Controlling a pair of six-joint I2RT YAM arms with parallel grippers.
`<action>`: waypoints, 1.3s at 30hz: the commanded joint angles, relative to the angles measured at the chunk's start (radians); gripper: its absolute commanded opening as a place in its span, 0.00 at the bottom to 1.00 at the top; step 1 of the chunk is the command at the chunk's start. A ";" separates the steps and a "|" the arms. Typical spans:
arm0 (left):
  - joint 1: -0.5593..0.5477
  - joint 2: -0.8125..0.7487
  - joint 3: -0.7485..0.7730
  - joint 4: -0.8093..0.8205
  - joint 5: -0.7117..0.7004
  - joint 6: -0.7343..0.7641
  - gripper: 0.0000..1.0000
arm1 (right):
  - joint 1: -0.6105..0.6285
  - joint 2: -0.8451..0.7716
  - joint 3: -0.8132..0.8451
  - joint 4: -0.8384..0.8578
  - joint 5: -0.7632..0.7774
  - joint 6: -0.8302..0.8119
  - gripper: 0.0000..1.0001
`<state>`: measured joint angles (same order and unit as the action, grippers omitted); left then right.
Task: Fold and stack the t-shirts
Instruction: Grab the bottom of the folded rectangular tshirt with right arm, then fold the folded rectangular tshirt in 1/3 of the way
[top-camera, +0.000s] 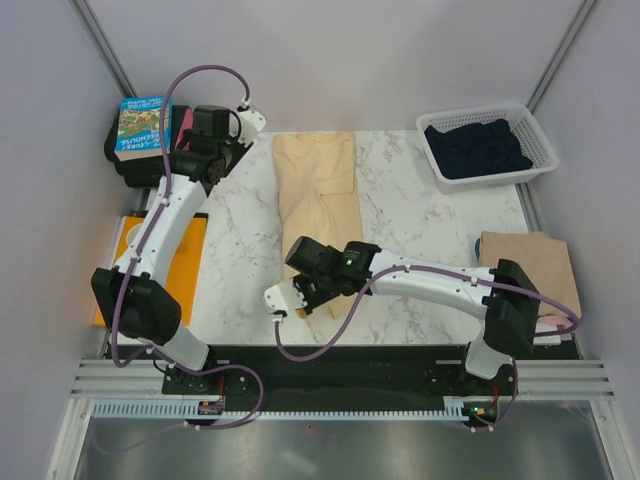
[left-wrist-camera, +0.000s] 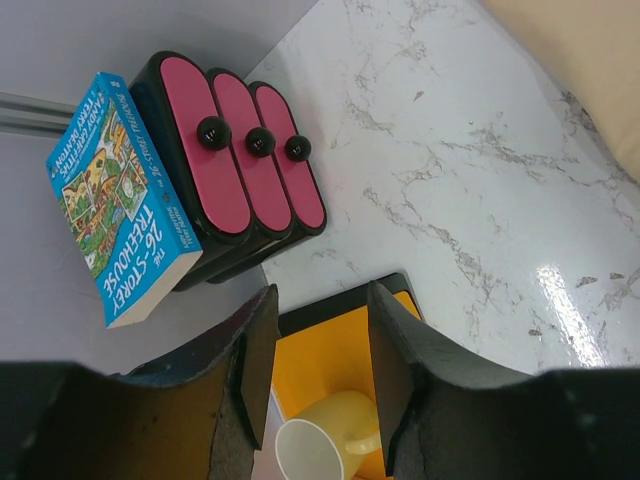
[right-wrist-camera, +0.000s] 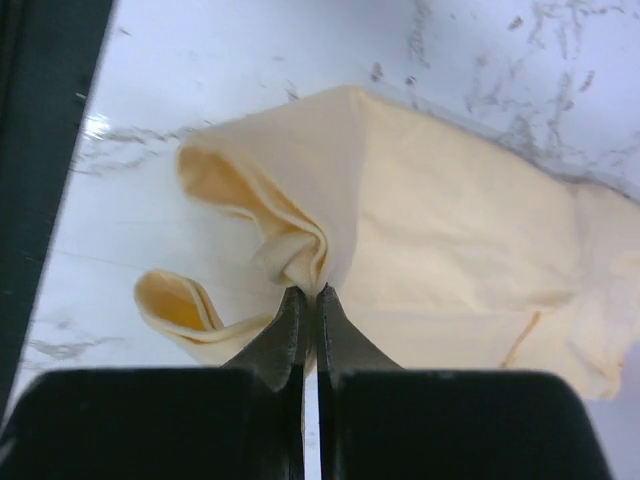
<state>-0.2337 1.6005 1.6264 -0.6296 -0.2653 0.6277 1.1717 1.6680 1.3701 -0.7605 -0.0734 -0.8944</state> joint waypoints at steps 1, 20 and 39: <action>-0.006 -0.085 -0.040 0.016 0.018 0.032 0.48 | -0.075 0.038 0.087 -0.004 0.113 -0.152 0.00; 0.002 -0.162 -0.154 0.024 0.034 0.047 0.48 | -0.290 0.237 0.247 0.220 0.152 -0.417 0.00; 0.020 -0.139 -0.163 0.038 0.038 0.058 0.49 | -0.360 0.374 0.323 0.351 0.161 -0.428 0.00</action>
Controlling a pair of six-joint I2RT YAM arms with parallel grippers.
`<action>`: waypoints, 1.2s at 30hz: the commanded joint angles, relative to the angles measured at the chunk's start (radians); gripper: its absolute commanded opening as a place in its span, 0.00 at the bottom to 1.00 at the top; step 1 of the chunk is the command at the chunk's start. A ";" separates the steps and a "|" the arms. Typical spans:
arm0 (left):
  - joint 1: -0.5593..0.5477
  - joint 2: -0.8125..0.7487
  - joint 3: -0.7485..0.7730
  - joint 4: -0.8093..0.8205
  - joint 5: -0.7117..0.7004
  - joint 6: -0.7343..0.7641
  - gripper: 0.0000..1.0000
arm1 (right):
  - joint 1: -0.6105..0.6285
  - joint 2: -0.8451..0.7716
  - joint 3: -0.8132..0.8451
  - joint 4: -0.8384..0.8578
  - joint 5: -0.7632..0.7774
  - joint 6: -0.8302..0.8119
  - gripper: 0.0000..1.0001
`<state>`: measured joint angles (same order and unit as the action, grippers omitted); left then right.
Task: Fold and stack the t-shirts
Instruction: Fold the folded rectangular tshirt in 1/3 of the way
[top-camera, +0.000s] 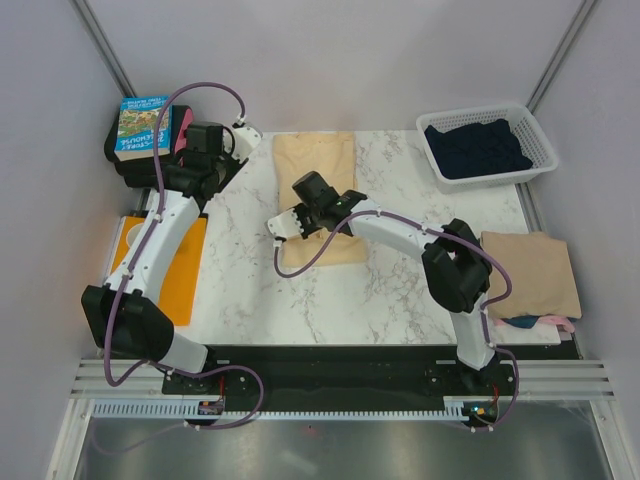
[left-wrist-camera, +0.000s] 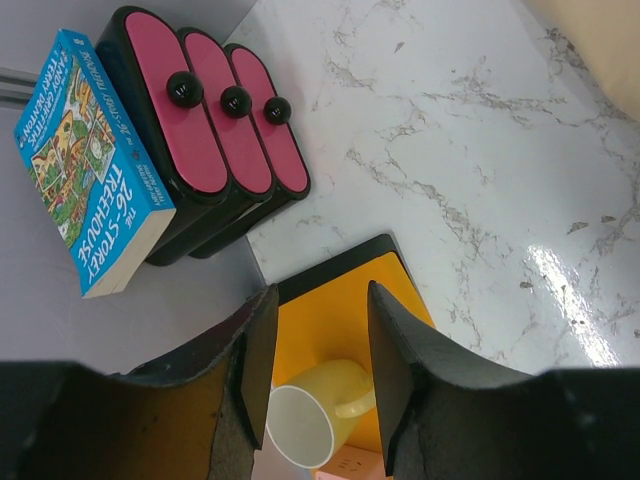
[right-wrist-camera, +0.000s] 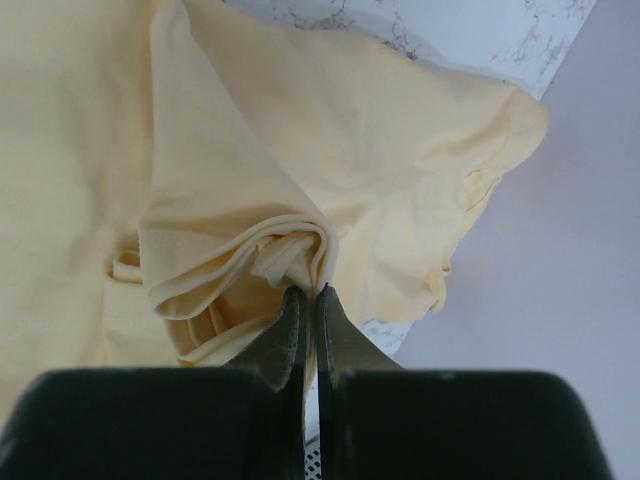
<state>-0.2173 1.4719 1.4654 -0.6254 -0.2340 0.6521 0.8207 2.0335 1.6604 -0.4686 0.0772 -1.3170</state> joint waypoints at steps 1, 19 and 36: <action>0.006 -0.007 -0.002 0.033 0.007 0.034 0.49 | -0.011 0.008 0.029 0.070 0.009 -0.002 0.00; 0.006 0.033 0.018 0.033 0.019 0.032 0.49 | -0.026 -0.076 -0.142 0.753 0.254 0.113 0.98; 0.002 0.005 -0.103 0.030 0.217 0.084 0.47 | -0.101 -0.319 -0.375 -0.136 -0.240 0.332 0.17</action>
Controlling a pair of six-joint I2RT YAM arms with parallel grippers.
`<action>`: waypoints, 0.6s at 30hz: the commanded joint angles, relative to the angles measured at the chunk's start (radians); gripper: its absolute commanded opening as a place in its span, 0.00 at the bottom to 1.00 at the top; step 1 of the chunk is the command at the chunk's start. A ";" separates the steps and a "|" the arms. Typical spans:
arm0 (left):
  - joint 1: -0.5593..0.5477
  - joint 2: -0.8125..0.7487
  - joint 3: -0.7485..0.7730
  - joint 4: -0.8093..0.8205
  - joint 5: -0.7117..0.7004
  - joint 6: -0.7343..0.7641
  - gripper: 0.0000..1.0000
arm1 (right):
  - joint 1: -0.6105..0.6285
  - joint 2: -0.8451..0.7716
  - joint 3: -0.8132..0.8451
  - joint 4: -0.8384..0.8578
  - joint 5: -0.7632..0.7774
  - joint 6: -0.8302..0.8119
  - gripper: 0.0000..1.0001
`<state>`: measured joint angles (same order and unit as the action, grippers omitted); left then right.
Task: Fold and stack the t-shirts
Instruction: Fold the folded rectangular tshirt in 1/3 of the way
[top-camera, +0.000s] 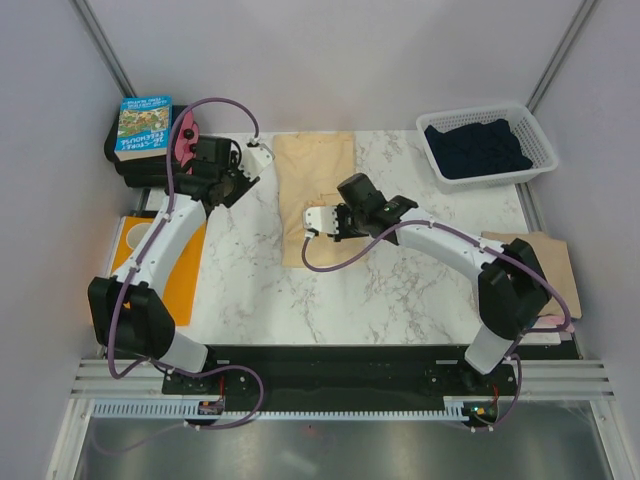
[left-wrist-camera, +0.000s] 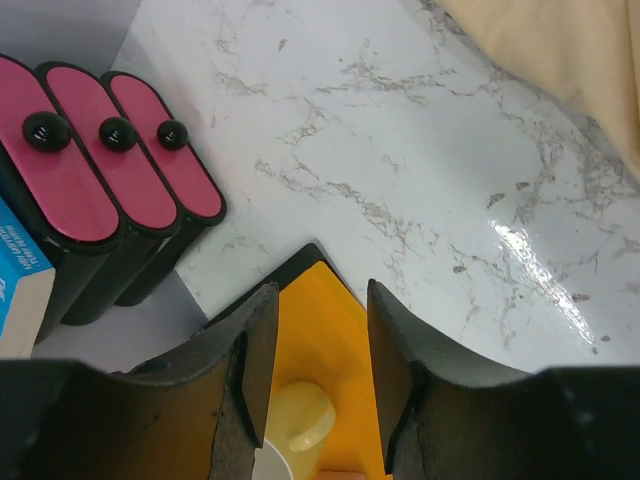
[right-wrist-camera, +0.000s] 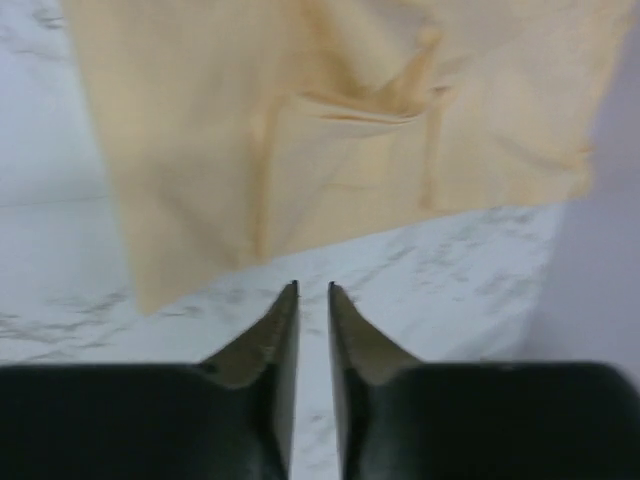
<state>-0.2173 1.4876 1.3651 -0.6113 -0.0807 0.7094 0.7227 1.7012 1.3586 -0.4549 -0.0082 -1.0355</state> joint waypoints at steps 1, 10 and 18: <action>0.002 -0.006 0.003 0.016 0.065 0.022 0.47 | -0.005 0.024 -0.069 -0.153 -0.171 0.057 0.06; 0.001 0.013 0.026 0.016 0.053 0.018 0.46 | -0.003 0.175 0.095 -0.123 -0.237 0.114 0.00; 0.001 0.007 0.011 0.018 0.039 0.018 0.45 | -0.003 0.291 0.160 -0.059 -0.228 0.123 0.00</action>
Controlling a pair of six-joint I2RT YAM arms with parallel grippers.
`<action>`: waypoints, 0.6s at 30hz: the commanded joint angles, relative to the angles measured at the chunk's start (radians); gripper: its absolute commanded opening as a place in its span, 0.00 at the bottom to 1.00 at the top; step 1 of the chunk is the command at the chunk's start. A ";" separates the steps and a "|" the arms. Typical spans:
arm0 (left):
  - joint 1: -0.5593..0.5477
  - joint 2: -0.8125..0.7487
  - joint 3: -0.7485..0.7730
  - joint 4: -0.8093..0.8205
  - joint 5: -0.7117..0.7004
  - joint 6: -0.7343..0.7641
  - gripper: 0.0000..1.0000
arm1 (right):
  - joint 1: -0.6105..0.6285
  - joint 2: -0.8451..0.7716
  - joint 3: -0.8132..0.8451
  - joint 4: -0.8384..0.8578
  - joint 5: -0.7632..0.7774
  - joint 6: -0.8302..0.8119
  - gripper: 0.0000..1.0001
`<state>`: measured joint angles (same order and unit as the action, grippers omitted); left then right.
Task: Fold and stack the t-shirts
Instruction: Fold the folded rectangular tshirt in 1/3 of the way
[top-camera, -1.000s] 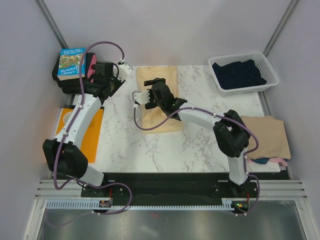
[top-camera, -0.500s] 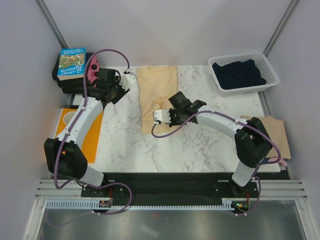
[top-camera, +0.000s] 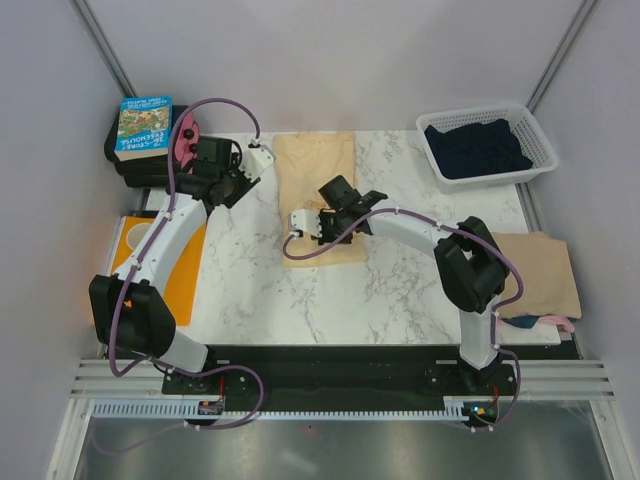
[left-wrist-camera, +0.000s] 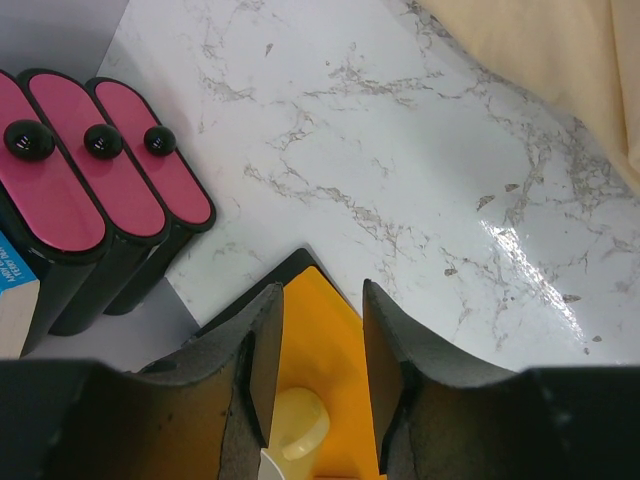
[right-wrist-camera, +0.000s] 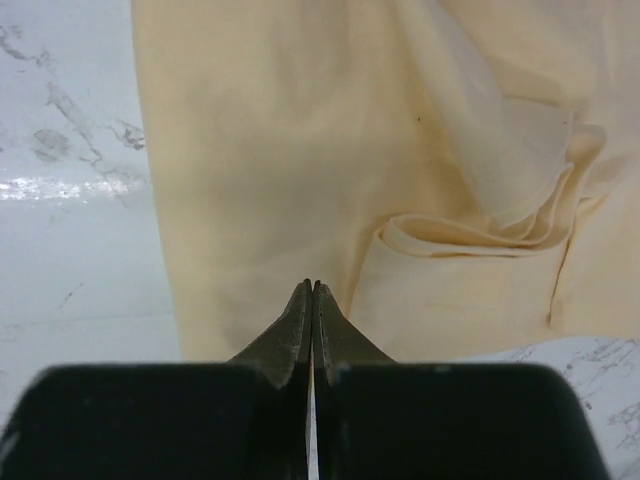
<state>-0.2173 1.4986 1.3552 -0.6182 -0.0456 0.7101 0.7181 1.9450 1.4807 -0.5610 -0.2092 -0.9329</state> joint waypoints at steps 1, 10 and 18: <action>0.001 -0.003 0.019 0.025 0.003 0.019 0.44 | 0.001 0.055 0.039 0.055 -0.027 0.020 0.00; 0.001 0.025 0.039 0.026 0.010 0.017 0.40 | 0.003 0.120 0.055 0.185 0.108 0.048 0.00; 0.001 0.054 0.042 0.031 0.027 0.008 0.40 | 0.000 0.097 0.000 0.340 0.346 -0.069 0.00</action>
<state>-0.2173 1.5398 1.3582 -0.6178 -0.0444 0.7101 0.7181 2.0632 1.4940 -0.3290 0.0082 -0.9405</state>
